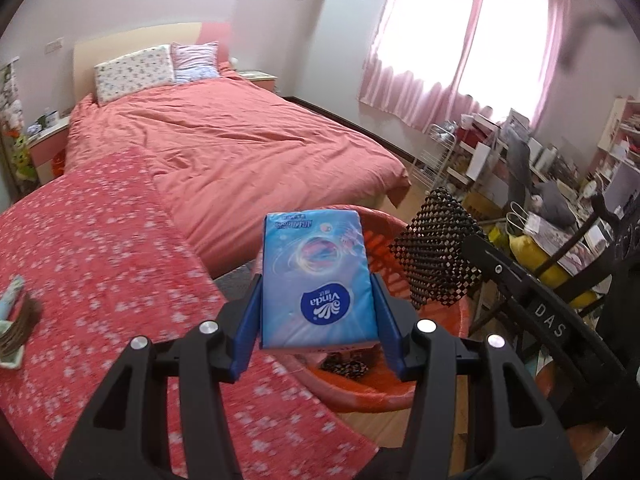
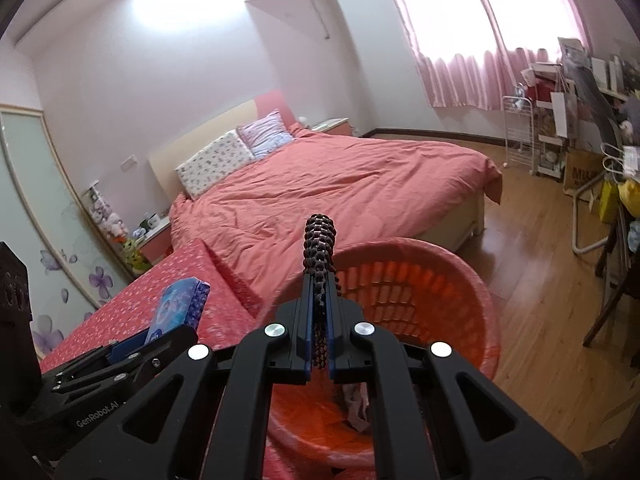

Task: Collect trash
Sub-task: 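Carry mesh cloth and tissue pack over the orange basket and release both, then move both grippers back toward the items left on the bed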

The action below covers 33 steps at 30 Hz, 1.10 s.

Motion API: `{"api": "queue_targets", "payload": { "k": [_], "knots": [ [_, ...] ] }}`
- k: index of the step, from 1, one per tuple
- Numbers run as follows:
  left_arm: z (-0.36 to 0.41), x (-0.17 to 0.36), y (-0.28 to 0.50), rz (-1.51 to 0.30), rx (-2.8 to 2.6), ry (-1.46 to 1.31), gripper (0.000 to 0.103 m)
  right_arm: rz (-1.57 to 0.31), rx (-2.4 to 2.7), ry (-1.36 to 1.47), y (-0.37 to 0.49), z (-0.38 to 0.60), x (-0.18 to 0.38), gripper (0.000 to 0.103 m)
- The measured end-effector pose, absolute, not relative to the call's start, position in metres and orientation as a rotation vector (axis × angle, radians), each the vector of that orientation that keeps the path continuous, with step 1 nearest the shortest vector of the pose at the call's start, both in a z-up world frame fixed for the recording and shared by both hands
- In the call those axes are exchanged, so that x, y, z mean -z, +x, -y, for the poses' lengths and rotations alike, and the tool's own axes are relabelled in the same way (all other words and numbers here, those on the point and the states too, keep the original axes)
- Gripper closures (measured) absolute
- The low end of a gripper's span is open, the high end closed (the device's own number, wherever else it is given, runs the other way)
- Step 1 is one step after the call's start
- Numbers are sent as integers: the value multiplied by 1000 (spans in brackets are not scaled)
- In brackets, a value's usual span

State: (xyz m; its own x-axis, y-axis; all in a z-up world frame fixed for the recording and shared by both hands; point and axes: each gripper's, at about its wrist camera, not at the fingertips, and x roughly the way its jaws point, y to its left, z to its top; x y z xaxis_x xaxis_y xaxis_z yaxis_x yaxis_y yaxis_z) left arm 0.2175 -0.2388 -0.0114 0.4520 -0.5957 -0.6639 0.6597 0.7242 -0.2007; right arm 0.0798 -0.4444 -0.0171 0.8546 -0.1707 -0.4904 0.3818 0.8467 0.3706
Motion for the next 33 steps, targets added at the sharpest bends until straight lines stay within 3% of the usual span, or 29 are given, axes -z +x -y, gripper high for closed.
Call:
{"api": "queue_targets", "payload": {
  "k": [20, 22, 24, 26, 33],
  "knots": [
    [294, 55, 229, -859, 800, 148, 48, -484, 290, 576, 84, 479, 38, 97],
    [292, 57, 230, -865, 794, 147, 39, -489, 285, 600, 85, 481, 41, 94],
    [288, 58, 233, -864, 778, 147, 35, -502, 284, 610, 86, 483, 44, 78],
    [286, 59, 234, -867, 766, 146, 34, -507, 286, 618, 85, 484, 46, 71],
    [274, 58, 239, -872, 737, 134, 29, -525, 304, 601, 81, 475, 44, 67]
  ]
}}
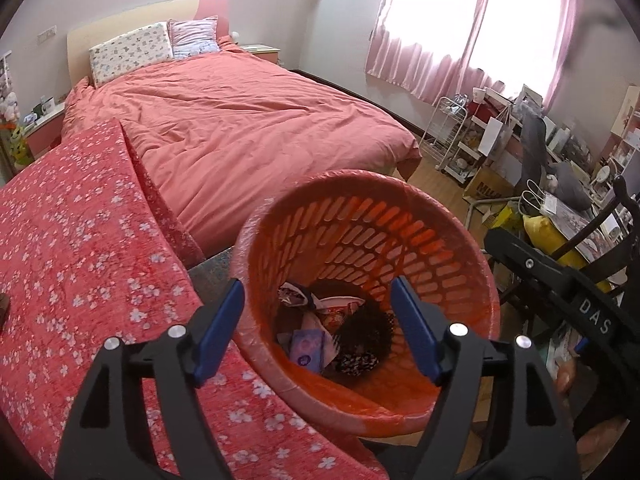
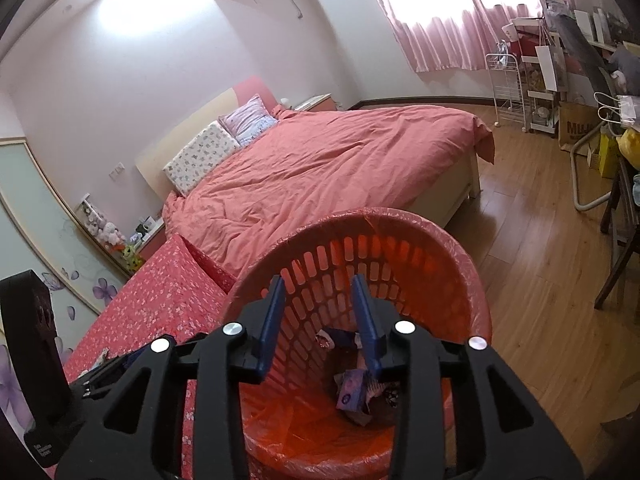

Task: Collect trash
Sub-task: 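Move both grippers back toward the items left on the bed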

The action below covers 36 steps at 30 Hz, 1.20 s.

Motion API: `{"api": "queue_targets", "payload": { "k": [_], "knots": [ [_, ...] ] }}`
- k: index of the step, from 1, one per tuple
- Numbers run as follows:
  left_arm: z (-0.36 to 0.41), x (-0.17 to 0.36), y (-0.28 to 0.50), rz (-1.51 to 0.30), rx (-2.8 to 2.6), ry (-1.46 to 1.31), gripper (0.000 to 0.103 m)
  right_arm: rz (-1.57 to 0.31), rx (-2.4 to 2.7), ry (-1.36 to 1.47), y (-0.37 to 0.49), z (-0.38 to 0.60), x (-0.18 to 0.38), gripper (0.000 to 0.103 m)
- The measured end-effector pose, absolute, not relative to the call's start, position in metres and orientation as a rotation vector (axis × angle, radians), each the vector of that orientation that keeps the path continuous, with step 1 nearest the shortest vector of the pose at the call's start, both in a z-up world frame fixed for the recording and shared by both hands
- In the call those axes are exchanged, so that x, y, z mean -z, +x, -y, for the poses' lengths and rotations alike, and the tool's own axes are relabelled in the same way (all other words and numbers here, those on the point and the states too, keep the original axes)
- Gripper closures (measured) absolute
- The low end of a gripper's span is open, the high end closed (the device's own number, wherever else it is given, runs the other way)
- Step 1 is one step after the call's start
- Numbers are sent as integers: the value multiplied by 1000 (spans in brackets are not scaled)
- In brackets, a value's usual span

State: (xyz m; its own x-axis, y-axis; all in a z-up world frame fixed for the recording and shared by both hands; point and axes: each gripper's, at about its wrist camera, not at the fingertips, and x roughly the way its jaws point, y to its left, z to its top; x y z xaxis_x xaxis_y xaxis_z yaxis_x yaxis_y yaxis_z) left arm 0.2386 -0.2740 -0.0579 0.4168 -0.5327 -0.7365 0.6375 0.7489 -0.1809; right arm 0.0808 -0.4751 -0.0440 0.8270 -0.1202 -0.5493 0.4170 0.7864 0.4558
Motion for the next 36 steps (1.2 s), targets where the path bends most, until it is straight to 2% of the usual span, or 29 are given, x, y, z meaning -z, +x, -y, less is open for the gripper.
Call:
{"api": "queue_targets", "payload": {
  "k": [10, 16, 19, 22, 36],
  "knots": [
    [229, 48, 241, -850, 650, 128, 27, -538, 303, 558, 84, 459, 36, 66],
    [175, 41, 241, -816, 563, 139, 27, -546, 284, 504, 87, 438, 30, 66],
    [140, 38, 242, -802, 499, 140, 26, -554, 263, 476, 90, 423, 26, 66],
    [103, 36, 246, -793, 422, 134, 24, -559, 241, 458, 93, 410, 23, 59],
    [-99, 44, 258, -814, 9, 57, 21, -636, 49, 321, 122, 304, 19, 59]
  ]
}}
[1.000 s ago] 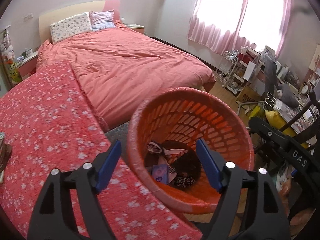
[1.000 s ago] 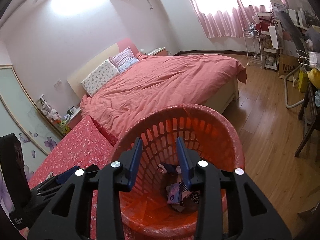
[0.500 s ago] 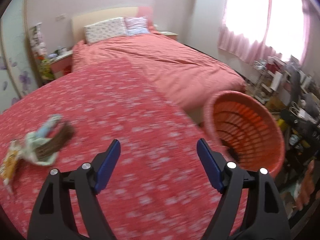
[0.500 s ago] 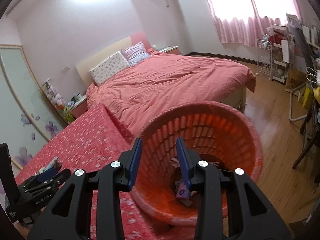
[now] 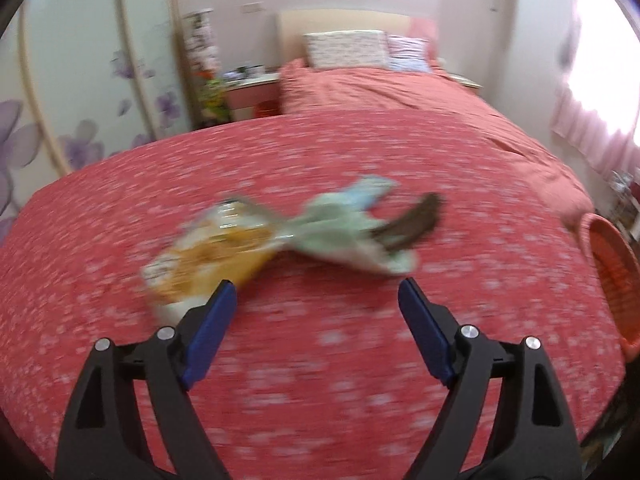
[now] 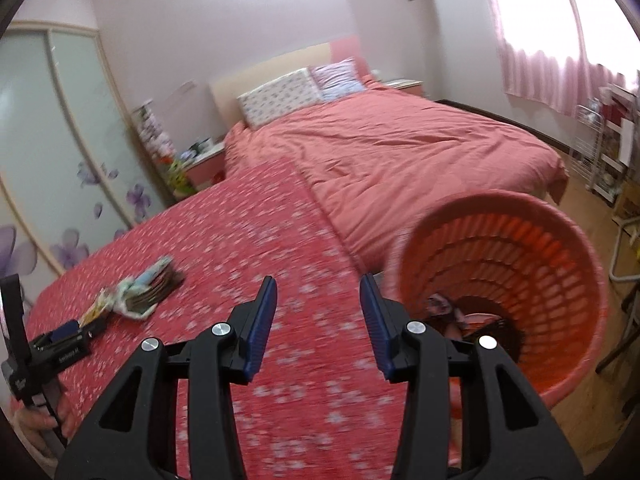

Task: Collect trash
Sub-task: 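Move both grippers back toward the items left on the bed, then grasp the snack wrapper with the left gripper while the right gripper reaches the brown hair clip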

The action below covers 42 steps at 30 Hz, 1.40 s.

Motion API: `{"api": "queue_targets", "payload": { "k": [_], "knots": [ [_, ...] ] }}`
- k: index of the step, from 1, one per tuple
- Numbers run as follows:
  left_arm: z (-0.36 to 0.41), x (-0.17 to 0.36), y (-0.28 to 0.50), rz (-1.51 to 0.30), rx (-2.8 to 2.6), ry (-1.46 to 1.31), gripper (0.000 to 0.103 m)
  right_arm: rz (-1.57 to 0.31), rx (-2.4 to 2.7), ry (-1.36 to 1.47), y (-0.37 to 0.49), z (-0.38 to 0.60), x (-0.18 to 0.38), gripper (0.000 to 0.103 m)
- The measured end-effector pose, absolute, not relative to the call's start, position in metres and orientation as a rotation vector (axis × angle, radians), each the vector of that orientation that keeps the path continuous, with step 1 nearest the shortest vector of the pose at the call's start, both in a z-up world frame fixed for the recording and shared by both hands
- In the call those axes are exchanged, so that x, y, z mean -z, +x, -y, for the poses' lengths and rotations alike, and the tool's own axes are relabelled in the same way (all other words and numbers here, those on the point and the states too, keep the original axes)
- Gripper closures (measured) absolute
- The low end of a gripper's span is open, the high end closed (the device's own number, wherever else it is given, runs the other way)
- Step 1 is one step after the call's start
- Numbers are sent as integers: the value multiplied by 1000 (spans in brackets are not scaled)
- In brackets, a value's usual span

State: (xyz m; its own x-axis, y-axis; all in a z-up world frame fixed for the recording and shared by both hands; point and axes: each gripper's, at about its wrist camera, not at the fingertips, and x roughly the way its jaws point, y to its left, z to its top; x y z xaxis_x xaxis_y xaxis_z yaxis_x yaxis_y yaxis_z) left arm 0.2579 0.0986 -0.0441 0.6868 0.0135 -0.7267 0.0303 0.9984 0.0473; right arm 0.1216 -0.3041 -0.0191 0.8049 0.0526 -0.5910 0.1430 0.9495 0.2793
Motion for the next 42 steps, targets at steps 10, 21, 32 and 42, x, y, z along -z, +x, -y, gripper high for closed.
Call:
{"api": "queue_targets", "payload": {
  "k": [10, 21, 32, 42],
  "knots": [
    [-145, 63, 262, -824, -138, 139, 21, -705, -68, 245, 138, 243, 26, 59],
    [-158, 80, 296, -895, -160, 143, 47, -745, -117, 207, 151, 199, 29, 59],
    [-229, 73, 298, -892, -116, -135, 80, -786, -161, 169, 177, 159, 43, 59],
    [-246, 81, 291, -870, -115, -207, 80, -856, -156, 243, 234, 132, 57, 59]
  ]
}}
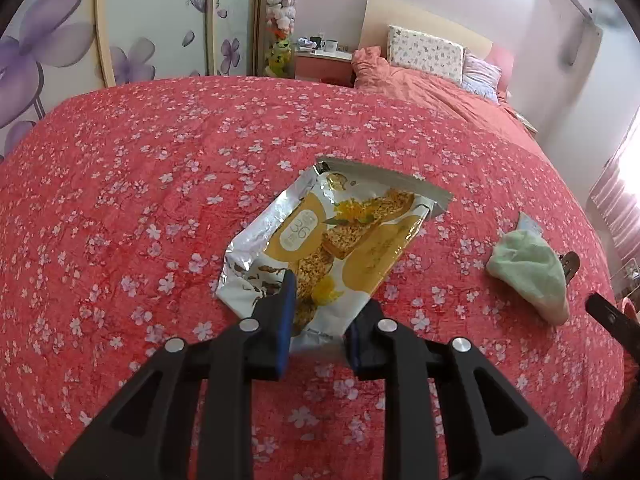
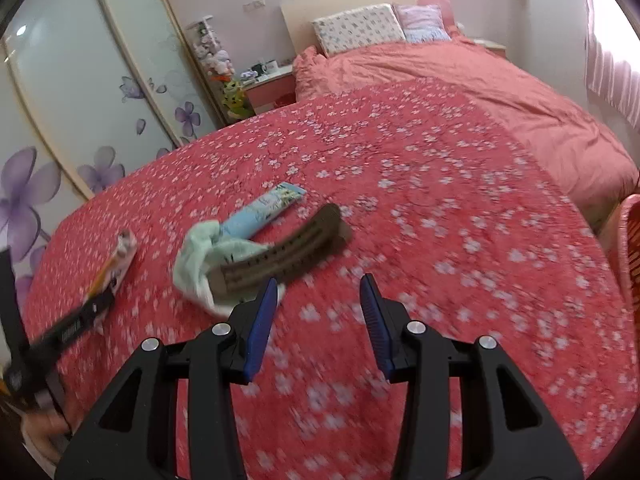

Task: Collect trash
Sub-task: 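Grasp the snack wrapper with the left gripper while the right gripper reaches the brown hair clip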

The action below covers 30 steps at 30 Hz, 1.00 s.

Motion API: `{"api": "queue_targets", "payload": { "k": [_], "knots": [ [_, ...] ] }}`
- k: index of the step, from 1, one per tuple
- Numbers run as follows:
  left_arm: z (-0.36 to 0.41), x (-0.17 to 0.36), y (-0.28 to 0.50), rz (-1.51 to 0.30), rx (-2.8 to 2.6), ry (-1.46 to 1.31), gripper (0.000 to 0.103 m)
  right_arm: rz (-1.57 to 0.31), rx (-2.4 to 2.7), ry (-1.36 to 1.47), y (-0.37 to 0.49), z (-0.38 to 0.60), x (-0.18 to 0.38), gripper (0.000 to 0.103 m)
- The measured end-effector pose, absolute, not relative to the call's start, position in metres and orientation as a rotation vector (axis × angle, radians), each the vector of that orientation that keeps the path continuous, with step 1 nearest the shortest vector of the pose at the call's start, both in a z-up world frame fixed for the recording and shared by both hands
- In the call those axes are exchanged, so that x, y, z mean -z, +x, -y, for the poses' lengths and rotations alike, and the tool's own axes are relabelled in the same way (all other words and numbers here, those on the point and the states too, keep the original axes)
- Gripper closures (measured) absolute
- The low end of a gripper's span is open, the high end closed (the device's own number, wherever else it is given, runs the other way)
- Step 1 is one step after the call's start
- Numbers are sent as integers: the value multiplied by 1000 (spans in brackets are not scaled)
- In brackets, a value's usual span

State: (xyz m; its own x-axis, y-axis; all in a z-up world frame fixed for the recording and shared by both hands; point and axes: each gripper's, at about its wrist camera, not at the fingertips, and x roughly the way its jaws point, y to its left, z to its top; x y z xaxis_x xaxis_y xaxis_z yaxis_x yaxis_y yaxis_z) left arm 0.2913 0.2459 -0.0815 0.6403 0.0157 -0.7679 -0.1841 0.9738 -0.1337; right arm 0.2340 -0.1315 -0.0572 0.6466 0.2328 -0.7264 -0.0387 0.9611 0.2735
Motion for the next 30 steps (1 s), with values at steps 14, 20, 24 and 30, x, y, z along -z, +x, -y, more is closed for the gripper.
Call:
{"api": "queue_targets", "payload": {
  "k": [14, 20, 24, 30],
  "knots": [
    [-258, 81, 280, -858, -88, -284, 78, -890, -102, 145, 252, 78, 64, 52],
    [-259, 81, 280, -858, -89, -284, 78, -880, -77, 99, 245, 80, 65, 40],
    [-259, 81, 280, -859, -90, -282, 78, -864, -52, 37, 244, 72, 66, 33],
    [-257, 81, 280, -859, -90, -281, 78, -853, -8, 55, 241, 106, 64, 33]
  ]
}}
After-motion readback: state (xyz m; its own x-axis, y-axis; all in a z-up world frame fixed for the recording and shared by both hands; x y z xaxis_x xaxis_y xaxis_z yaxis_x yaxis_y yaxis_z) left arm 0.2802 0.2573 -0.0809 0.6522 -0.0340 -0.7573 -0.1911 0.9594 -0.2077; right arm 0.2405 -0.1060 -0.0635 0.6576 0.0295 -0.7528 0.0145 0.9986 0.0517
